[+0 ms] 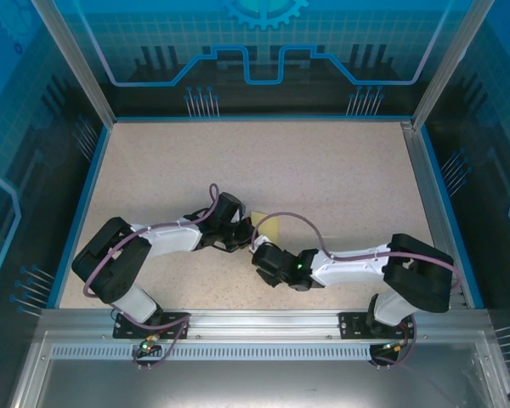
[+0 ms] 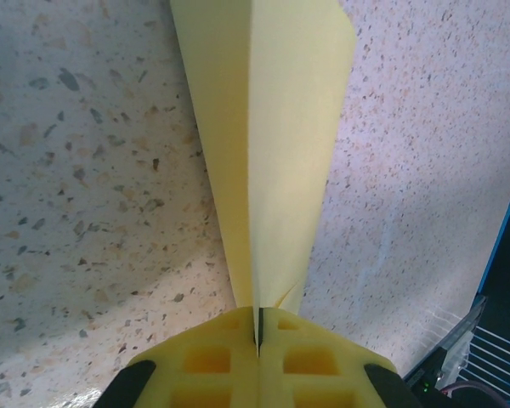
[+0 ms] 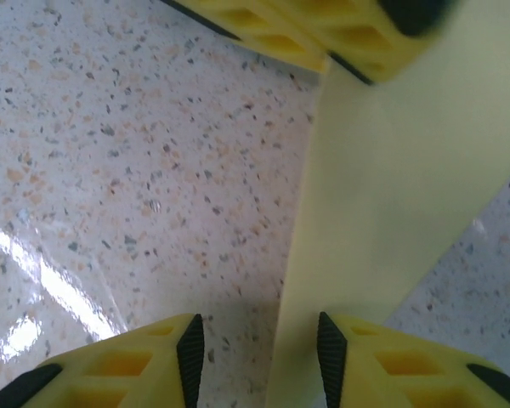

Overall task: Fold a paper plane with a square sheet of paper (pick it up from the middle)
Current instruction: Fold the wing for the fifth time at the center of the table.

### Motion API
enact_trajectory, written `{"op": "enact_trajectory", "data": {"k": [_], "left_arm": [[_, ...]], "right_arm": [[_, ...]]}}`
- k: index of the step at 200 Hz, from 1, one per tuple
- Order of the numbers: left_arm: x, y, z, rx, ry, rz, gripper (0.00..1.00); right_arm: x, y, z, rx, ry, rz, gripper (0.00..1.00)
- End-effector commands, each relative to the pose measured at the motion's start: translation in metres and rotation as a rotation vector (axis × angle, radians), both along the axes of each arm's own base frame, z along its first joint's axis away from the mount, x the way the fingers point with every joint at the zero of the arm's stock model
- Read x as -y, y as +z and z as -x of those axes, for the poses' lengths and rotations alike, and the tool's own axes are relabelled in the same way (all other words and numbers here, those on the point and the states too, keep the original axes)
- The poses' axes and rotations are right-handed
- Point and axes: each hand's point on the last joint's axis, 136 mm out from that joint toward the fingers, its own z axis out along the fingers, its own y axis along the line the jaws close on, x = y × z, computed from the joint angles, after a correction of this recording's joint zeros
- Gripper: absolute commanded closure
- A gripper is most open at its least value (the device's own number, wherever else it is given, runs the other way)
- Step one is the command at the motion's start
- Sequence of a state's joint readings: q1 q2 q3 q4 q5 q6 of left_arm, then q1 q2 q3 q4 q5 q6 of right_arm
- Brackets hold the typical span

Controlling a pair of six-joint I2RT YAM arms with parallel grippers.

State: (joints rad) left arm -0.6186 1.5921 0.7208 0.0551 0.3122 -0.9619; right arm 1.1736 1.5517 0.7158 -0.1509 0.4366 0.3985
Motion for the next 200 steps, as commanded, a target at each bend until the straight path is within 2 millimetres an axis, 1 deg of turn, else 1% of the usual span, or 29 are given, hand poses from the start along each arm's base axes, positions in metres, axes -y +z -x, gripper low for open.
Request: {"op": "enact_trajectory", "data": {"k": [1,45,78,95,121,134,200], "left_arm": [[0.0069,0.0093,0.0009,-0.007,-0.018,0.016,1.0],[0.0074,0.0101,0.0006,-0.009,-0.02,0.016,1.0],[0.007,0.009,0.0006,-0.012,-0.018,0.012,1.0],[0.0069,0.0078,0.0008,-0.016,-0.018,0.011,1.0],[0.0077,0.0075,0.002,-0.019,-0.019,0.012,1.0],[0.0071,0.0071,0.002,-0.02,-0.017,0.011,1.0],[0.0074,0.0076,0.0043,-0.026,-0.015,0.007,1.0]], "right_arm": [[-0.004,0.0062,-0.0092,0.093,-0.006,0.077,0.61],[-0.0021,0.0036,-0.0131,0.138,-0.027,0.141,0.68],[-0.0028,0.0073,-0.0137,0.151,-0.034,0.125,0.74],[-0.0047,0.0083,-0.0142,0.152,-0.035,0.118,0.76],[-0.0046,0.0062,-0.0156,0.155,-0.038,0.132,0.81],[-0.0052,0.005,-0.0152,0.153,-0.04,0.133,0.86],[-0.0023,0.0023,-0.0143,0.15,-0.059,0.129,0.95]]}}
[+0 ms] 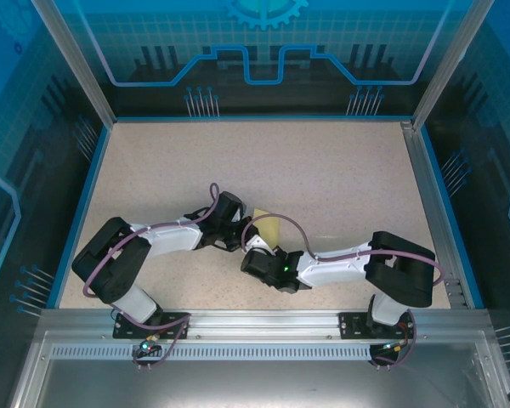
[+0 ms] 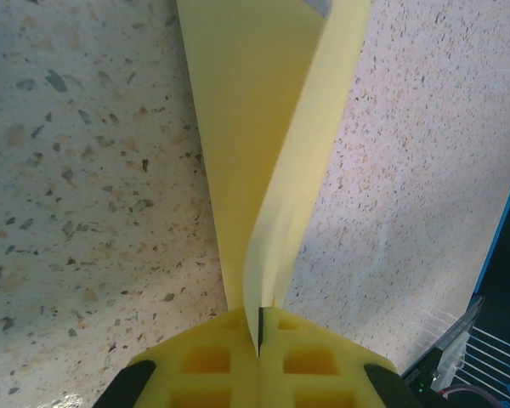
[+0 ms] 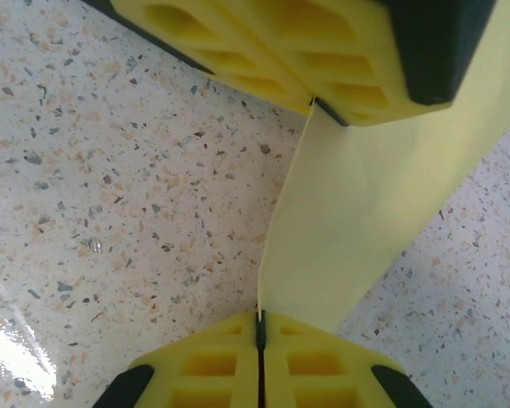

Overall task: Fold a paper plane with a square sheet of paper (pick it up from the middle)
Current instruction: Fold the wing for the fifth time at the center of the table.

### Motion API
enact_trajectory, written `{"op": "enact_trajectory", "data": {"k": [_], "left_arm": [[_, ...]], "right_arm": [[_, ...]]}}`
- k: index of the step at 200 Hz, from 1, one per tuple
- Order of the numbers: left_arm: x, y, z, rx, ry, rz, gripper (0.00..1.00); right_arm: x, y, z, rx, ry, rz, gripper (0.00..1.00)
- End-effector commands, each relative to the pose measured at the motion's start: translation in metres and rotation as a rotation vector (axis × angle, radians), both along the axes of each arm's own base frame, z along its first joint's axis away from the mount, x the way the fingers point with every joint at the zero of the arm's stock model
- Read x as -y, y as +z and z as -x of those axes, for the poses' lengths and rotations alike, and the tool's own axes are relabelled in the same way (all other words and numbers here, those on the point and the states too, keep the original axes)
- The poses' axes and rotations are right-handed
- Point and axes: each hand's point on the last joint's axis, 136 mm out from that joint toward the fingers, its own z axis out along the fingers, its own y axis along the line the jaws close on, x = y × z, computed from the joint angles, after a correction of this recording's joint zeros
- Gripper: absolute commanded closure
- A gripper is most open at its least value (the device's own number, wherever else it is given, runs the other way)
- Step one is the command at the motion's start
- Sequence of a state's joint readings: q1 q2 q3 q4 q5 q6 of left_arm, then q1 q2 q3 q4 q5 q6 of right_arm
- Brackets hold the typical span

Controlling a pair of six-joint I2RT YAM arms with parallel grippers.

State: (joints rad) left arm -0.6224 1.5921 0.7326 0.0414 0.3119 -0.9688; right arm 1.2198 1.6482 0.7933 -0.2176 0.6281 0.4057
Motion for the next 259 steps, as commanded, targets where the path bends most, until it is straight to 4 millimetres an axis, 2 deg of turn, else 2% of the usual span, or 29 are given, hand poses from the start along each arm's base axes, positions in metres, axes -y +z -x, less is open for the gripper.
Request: {"op": "enact_trajectory", "data": {"k": [1,9,28,48,66,80,96,108,132,189,242,259], "left_arm": [[0.006,0.006,0.004,-0.019,-0.016,0.008,1.0],[0.006,0.007,0.004,-0.019,-0.014,0.009,1.0],[0.005,0.011,0.004,-0.013,-0.009,0.009,0.93],[-0.001,0.019,0.004,0.007,0.008,-0.002,0.8],[-0.01,0.026,0.004,0.033,0.035,-0.035,0.65],[-0.021,0.034,0.003,0.064,0.062,-0.069,0.47],[-0.034,0.04,0.003,0.088,0.097,-0.117,0.44],[-0.043,0.044,0.004,0.103,0.124,-0.14,0.36],[-0.051,0.05,0.007,0.125,0.143,-0.15,0.34],[-0.062,0.049,0.013,0.129,0.179,-0.162,0.31],[-0.059,0.047,0.015,0.132,0.157,-0.143,0.31],[-0.054,0.045,0.017,0.123,0.146,-0.113,0.28]], "right_arm": [[-0.005,0.003,0.0,0.024,-0.012,-0.009,0.95],[-0.006,0.002,0.0,0.022,-0.011,-0.009,0.96],[-0.006,0.0,0.001,0.016,-0.008,-0.007,0.99],[-0.008,0.001,0.003,0.012,0.004,-0.03,1.0],[-0.015,0.004,0.007,-0.016,0.034,-0.085,1.0],[-0.018,0.006,0.008,-0.046,0.042,-0.145,1.0],[-0.018,0.005,0.008,-0.09,0.041,-0.209,1.0],[-0.02,0.005,0.011,-0.125,0.055,-0.259,1.0],[-0.021,0.003,0.013,-0.181,0.061,-0.33,1.0],[-0.018,-0.009,0.013,-0.231,0.034,-0.341,1.0],[-0.018,-0.002,0.01,-0.306,0.013,-0.51,1.0],[-0.017,-0.001,0.009,-0.334,0.006,-0.56,1.0]]}}
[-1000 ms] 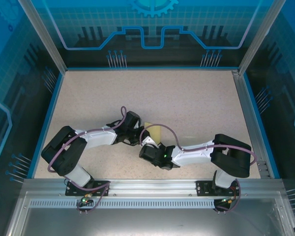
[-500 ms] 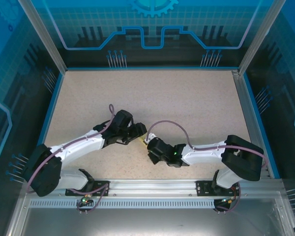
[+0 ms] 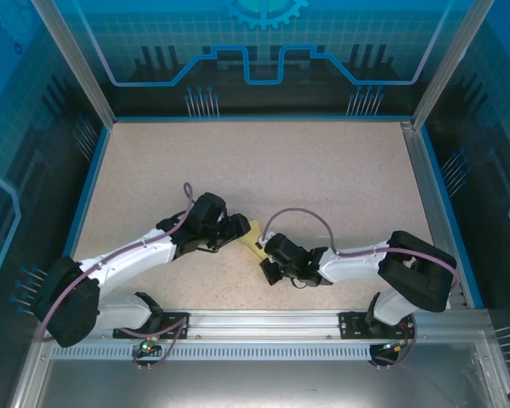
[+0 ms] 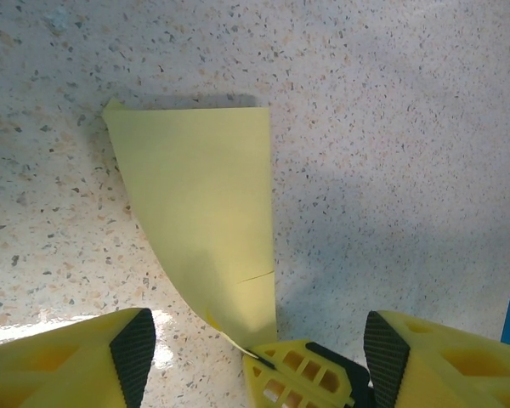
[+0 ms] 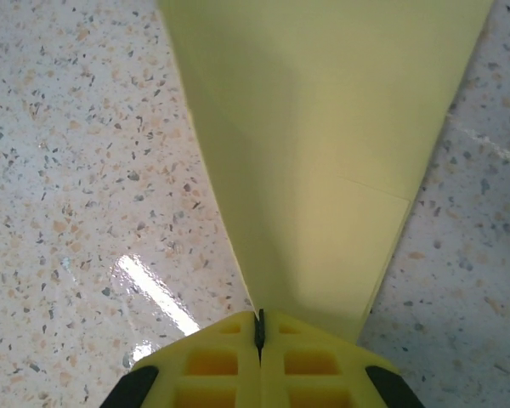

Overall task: Fold a paper plane with a square sheet of paper (pick it up from the middle)
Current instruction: Fold the wing for the fifth time at the center of the table.

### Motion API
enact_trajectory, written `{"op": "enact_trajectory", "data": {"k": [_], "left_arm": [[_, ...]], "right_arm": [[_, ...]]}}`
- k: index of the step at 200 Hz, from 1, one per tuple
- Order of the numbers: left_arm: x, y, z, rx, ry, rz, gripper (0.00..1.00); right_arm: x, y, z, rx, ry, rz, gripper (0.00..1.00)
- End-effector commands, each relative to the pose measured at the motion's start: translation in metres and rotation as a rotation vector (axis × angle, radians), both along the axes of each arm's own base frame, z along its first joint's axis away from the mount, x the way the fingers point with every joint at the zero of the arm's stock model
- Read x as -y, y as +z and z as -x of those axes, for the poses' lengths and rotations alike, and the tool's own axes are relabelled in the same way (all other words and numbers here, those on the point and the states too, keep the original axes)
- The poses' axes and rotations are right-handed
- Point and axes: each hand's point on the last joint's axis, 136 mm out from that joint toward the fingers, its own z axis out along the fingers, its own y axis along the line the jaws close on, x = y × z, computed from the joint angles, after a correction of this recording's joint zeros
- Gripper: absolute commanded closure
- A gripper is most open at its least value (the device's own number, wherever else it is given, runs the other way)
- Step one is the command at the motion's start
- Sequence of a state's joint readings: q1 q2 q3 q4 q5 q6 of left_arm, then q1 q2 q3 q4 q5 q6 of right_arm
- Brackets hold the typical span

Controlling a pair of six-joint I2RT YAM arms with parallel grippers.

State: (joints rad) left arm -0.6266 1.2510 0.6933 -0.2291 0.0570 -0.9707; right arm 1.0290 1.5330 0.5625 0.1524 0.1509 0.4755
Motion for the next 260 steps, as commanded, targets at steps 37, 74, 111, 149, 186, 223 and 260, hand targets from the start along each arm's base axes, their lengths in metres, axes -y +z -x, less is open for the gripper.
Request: {"op": "enact_trajectory", "data": {"k": [37,74,111,149,186,223,260], "left_arm": [[0.011,-0.009,0.007,-0.036,-0.027,0.059,0.27],[0.014,-0.007,0.005,-0.026,-0.039,0.072,0.26],[0.025,-0.008,0.005,-0.032,-0.073,0.114,0.26],[0.031,-0.009,0.004,-0.021,-0.091,0.145,0.27],[0.032,-0.009,0.005,-0.014,-0.099,0.148,0.27],[0.032,-0.011,0.007,-0.014,-0.11,0.153,0.27],[0.034,-0.011,0.007,0.003,-0.127,0.161,0.28]], "right_arm": [[-0.009,0.017,0.0,-0.111,0.0,-0.247,1.0],[-0.005,0.025,-0.004,-0.124,-0.008,-0.282,1.0],[-0.004,0.026,-0.005,-0.169,-0.01,-0.314,0.99],[-0.002,0.024,-0.011,-0.222,-0.04,-0.369,0.99],[-0.003,0.02,-0.013,-0.313,-0.06,-0.455,0.99],[0.0,0.017,-0.018,-0.375,-0.086,-0.482,0.99],[0.001,0.013,-0.022,-0.456,-0.108,-0.535,0.98]]}}
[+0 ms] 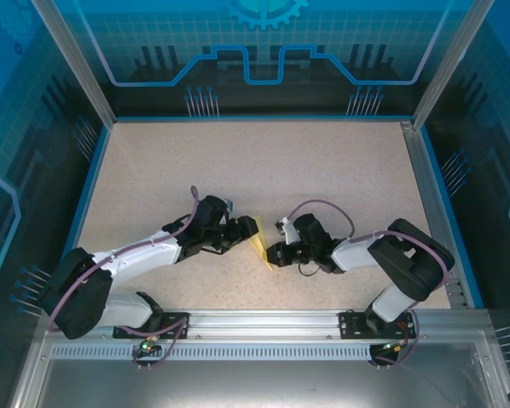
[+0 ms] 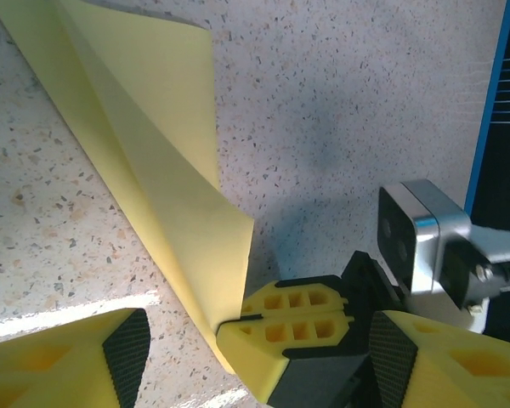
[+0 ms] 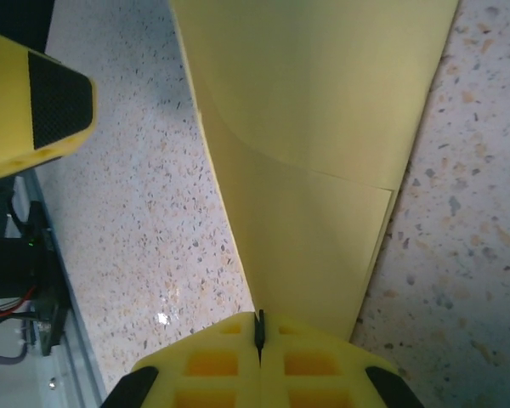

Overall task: Fold a paper plane with a square sheet of paper (pick it up from the middle)
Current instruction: Fold the wing for the fifth time at the center of the table.

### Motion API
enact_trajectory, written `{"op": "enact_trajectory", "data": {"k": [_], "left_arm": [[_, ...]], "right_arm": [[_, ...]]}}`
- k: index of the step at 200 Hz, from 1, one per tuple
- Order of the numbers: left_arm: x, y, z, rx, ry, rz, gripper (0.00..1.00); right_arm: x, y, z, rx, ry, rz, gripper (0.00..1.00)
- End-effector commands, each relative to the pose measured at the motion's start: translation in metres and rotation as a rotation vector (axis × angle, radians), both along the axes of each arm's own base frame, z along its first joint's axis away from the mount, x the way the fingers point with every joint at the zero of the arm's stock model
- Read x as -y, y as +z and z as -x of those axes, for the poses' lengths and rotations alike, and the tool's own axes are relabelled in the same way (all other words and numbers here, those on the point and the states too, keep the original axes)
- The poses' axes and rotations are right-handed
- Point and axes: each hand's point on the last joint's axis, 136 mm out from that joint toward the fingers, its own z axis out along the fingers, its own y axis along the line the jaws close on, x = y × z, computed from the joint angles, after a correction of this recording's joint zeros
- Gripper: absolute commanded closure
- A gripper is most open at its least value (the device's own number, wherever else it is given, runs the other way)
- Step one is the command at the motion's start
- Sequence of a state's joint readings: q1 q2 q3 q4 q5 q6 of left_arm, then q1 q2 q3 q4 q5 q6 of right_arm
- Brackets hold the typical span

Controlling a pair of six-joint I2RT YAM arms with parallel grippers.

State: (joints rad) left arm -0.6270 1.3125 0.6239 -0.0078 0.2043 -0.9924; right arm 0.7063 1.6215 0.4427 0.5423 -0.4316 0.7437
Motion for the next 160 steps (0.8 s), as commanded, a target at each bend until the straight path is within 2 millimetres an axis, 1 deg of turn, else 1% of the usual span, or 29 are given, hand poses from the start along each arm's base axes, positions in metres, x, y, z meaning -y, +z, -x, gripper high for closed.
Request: {"op": "enact_trajectory", "data": {"k": [1,45,83,127,160], "left_arm": [[0.005,-0.004,0.005,0.01,-0.043,0.012,0.28],[0.019,-0.001,0.002,0.044,-0.112,0.057,0.29],[0.029,-0.001,-0.006,0.068,-0.135,0.081,0.29],[0.039,-0.007,-0.012,0.077,-0.153,0.104,0.29],[0.048,-0.002,-0.02,0.108,-0.163,0.141,0.29]], "right_arm": [[-0.001,0.001,-0.001,-0.067,0.001,-0.065,0.98],[-0.002,-0.002,-0.003,-0.137,-0.012,-0.092,0.98],[0.003,-0.004,-0.006,-0.176,-0.04,-0.125,0.98],[0.002,0.0,-0.007,-0.178,-0.044,-0.14,0.98],[0.003,-0.003,-0.006,-0.181,-0.045,-0.132,0.97]]}}
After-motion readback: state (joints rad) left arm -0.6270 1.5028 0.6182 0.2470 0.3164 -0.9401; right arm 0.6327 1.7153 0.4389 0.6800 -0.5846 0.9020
